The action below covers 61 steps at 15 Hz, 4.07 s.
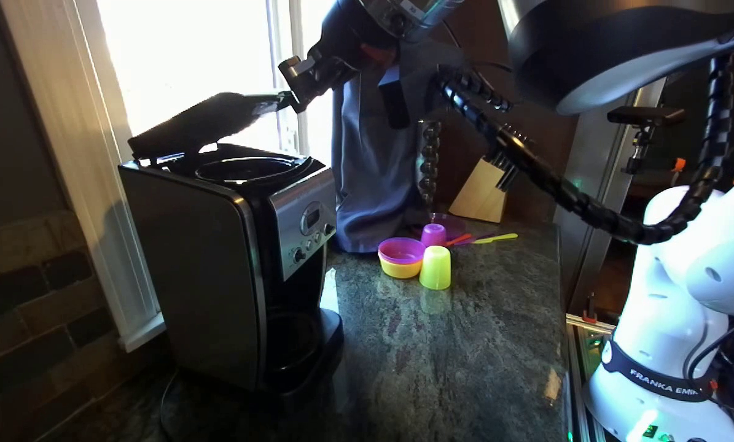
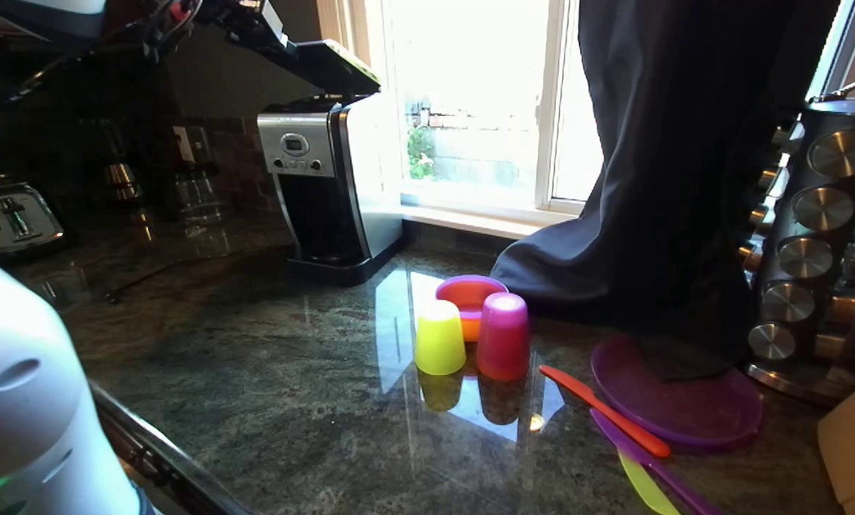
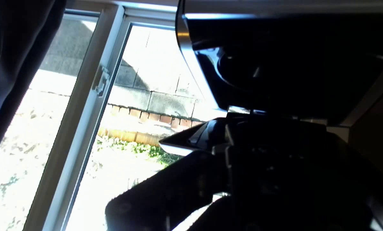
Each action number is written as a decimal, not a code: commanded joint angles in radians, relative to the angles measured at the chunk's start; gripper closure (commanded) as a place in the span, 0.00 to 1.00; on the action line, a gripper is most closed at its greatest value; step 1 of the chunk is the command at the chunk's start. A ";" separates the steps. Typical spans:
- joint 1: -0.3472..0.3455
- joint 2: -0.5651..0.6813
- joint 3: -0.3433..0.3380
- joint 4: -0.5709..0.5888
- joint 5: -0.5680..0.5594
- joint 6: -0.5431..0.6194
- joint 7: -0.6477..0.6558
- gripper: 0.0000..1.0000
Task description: Open the coffeemaker.
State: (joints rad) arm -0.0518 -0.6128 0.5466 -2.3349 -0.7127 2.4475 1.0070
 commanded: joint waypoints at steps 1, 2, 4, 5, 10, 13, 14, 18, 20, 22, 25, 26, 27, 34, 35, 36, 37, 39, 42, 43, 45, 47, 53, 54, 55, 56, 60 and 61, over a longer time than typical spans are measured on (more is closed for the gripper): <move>-0.046 -0.004 0.014 0.018 -0.139 0.053 0.089 1.00; -0.047 -0.001 0.010 0.022 -0.175 0.066 0.110 1.00; -0.049 0.004 0.001 0.029 -0.251 0.085 0.149 1.00; -0.046 0.008 -0.007 0.032 -0.290 0.097 0.167 1.00; -0.023 0.049 -0.071 0.057 -0.497 0.179 0.284 1.00; -0.083 0.047 -0.076 0.058 -0.582 0.284 0.348 1.00; -0.097 0.048 -0.084 0.061 -0.609 0.319 0.364 1.00; -0.151 0.048 -0.101 0.081 -0.723 0.441 0.439 1.00; -0.177 0.046 -0.106 0.100 -0.790 0.489 0.485 1.00; -0.198 0.053 -0.110 0.131 -0.855 0.516 0.533 1.00; -0.221 0.083 -0.112 0.182 -0.952 0.524 0.605 1.00; -0.224 0.101 -0.113 0.194 -0.973 0.525 0.626 1.00; -0.226 0.115 -0.112 0.205 -0.991 0.522 0.641 1.00; -0.219 0.189 -0.107 0.245 -1.077 0.490 0.706 1.00; -0.218 0.190 -0.106 0.248 -1.088 0.481 0.716 1.00; -0.216 0.185 -0.106 0.251 -1.099 0.474 0.728 1.00; -0.214 0.175 -0.108 0.252 -1.106 0.470 0.736 1.00; -0.211 0.144 -0.115 0.243 -1.108 0.474 0.746 1.00; -0.211 0.077 -0.141 0.174 -0.966 0.511 0.646 1.00; -0.205 0.037 -0.147 0.146 -0.940 0.506 0.633 1.00; -0.192 -0.035 -0.158 0.097 -0.901 0.497 0.603 1.00; -0.183 -0.116 -0.163 0.054 -0.895 0.475 0.596 1.00; -0.094 -0.286 -0.245 -0.132 -0.661 0.470 0.336 1.00; -0.054 -0.300 -0.271 -0.167 -0.601 0.459 0.261 1.00; -0.010 -0.308 -0.299 -0.196 -0.543 0.443 0.185 1.00; 0.039 -0.310 -0.332 -0.224 -0.487 0.428 0.114 1.00; 0.205 -0.327 -0.430 -0.281 -0.264 0.360 -0.124 1.00; 0.227 -0.321 -0.444 -0.283 -0.208 0.354 -0.175 1.00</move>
State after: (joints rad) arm 0.0839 -0.9031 0.1514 -2.5702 -1.0837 2.8423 0.9957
